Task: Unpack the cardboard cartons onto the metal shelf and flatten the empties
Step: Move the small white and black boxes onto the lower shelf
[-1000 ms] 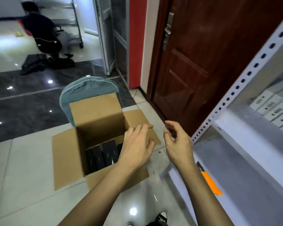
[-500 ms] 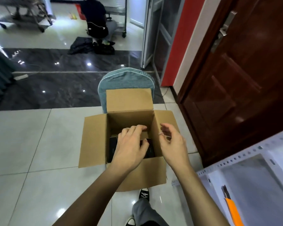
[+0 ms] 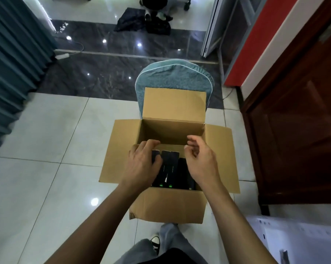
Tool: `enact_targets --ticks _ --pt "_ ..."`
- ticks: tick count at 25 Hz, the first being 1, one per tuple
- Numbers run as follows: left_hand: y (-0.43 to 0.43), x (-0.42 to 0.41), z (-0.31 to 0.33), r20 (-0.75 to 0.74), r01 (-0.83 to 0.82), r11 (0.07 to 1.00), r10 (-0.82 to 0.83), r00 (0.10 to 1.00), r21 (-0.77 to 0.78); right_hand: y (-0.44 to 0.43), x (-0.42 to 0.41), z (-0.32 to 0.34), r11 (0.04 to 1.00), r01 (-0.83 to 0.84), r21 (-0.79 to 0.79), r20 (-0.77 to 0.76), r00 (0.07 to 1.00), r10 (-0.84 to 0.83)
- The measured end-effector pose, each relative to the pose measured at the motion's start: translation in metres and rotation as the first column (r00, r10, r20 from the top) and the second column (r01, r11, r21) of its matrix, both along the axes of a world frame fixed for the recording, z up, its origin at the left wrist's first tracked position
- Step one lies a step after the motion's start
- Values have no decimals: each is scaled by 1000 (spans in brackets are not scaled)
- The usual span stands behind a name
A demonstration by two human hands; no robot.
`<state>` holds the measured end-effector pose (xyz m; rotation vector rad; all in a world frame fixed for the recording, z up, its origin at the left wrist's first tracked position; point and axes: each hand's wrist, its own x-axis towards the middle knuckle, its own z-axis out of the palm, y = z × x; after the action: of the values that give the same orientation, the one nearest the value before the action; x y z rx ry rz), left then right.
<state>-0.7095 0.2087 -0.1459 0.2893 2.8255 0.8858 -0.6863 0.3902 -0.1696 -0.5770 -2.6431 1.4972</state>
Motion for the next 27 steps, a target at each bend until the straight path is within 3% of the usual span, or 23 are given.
enact_targets --ticks 7,16,27 --pt "-1 -16 -47 85 -25 997 32 996 -79 17 -18 -67 999 -52 -7 125 991 53" --pt "1 -29 -129 211 -8 996 27 977 -90 16 -33 -153 996 -82 -24 444 892 84" --pt "6 -46 -202 296 -78 995 91 951 -57 2 -64 -236 987 -163 0 542 829 137"
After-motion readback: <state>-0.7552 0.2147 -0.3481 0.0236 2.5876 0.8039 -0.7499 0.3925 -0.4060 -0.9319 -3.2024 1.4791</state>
